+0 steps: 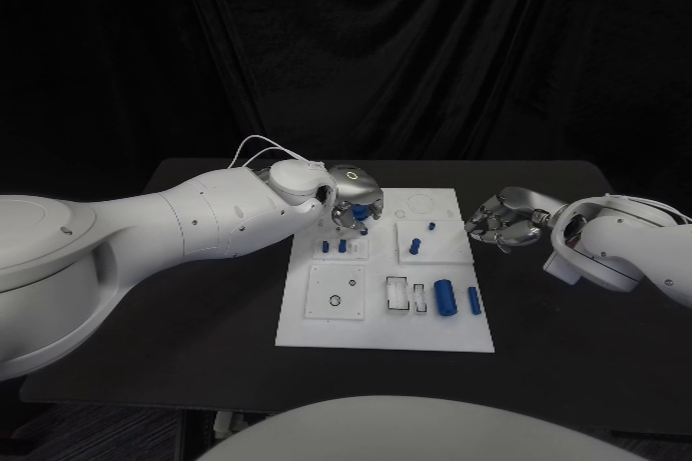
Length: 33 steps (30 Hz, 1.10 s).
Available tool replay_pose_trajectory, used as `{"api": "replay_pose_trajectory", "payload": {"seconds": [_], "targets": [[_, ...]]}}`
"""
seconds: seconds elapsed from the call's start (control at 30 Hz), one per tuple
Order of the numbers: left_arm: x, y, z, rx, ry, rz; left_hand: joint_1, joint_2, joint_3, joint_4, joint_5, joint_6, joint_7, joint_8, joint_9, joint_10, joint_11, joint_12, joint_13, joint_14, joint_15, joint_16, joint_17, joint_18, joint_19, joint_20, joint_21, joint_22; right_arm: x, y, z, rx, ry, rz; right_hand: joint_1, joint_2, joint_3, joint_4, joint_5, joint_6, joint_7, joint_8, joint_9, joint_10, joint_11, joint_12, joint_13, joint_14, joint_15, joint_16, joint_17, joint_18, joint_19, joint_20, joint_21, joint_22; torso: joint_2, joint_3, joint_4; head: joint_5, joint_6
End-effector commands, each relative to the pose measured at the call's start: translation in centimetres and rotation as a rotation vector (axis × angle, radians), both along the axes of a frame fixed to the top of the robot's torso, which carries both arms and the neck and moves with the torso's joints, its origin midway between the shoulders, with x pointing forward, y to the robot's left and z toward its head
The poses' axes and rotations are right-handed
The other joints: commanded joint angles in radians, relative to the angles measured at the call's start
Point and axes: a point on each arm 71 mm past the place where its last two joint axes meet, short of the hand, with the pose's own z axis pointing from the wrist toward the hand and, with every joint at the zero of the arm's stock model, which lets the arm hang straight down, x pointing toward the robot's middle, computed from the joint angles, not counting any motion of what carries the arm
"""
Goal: Assemble the parts on the task board
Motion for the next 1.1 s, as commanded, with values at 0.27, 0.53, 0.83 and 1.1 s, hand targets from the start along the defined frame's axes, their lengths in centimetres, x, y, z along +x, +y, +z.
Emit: {"api": "replay_pose_trajectory", "payload": {"seconds": [0.27, 0.53, 0.83, 1.1], "targets": [[0.0, -0.1, -0.7, 0.038, 0.037, 0.017, -0.003, 0.003, 0.011, 0.001, -0.007, 0.016, 0.0, 0.008, 0.005, 0.015, -0.002, 0.002, 0.001, 0.066, -0.003, -0.006, 0.146, 0.014, 0.0, -0.001, -0.003, -0.001, 0.0, 0.1, -0.2, -0.01, 0.015, -0.006, -0.003, -0.007, 0.005, 0.0, 0.006, 0.007, -0.002, 0.007, 0.0, -0.002, -0.001, -0.005, -0.002, -0.005, -0.003, -0.006, -0.001, 0.01, -0.002, -0.001, -0.004, -0.002, 0.001, 0.0002, 0.0, -0.003, 0.0], [0.0, -0.1, -1.1, 0.045, 0.046, 0.022, -0.005, 0.004, 0.013, 0.002, -0.01, 0.021, -0.001, 0.009, 0.007, 0.018, -0.003, -0.002, -0.001, 0.066, -0.003, -0.006, 0.146, 0.014, -0.001, -0.001, -0.004, -0.001, 0.0, 0.1, -0.2, -0.01, 0.015, -0.006, -0.003, -0.007, 0.005, 0.0, 0.006, 0.007, -0.002, 0.007, 0.0, -0.002, -0.001, -0.005, -0.002, -0.005, -0.003, -0.006, -0.001, 0.01, -0.002, -0.001, -0.004, -0.002, 0.0, 0.0001, 0.0, -0.002, 0.0], [0.0, -0.2, -1.5, 0.045, 0.05, 0.02, -0.001, 0.009, 0.026, 0.001, -0.003, 0.034, -0.003, 0.01, 0.012, 0.038, -0.006, -0.006, -0.005, 0.066, -0.004, -0.006, 0.146, 0.014, -0.003, -0.001, -0.004, -0.001, 0.0, 0.2, -0.2, -0.01, 0.016, -0.004, -0.003, -0.007, 0.005, 0.0, 0.006, 0.007, -0.002, 0.007, 0.0, -0.002, -0.001, -0.005, -0.002, -0.005, -0.003, -0.006, -0.001, 0.01, -0.002, -0.001, -0.004, -0.002, 0.0, 0.0005, 0.0002, -0.006, 0.0], [0.1, -0.3, -1.8, 0.042, 0.05, 0.018, 0.002, 0.013, 0.039, -0.001, 0.004, 0.045, -0.004, 0.01, 0.016, 0.066, -0.008, -0.009, -0.009, 0.066, -0.005, -0.007, 0.146, 0.014, -0.006, -0.001, -0.004, -0.001, 0.0, 0.2, -0.2, -0.01, 0.017, -0.002, -0.003, -0.007, 0.005, 0.0, 0.006, 0.007, -0.002, 0.007, 0.0, -0.002, -0.001, -0.005, -0.002, -0.005, -0.003, -0.006, -0.001, 0.01, -0.002, -0.001, -0.004, -0.002, 0.001, 0.0003, -0.0001, -0.007, 0.0]]}}
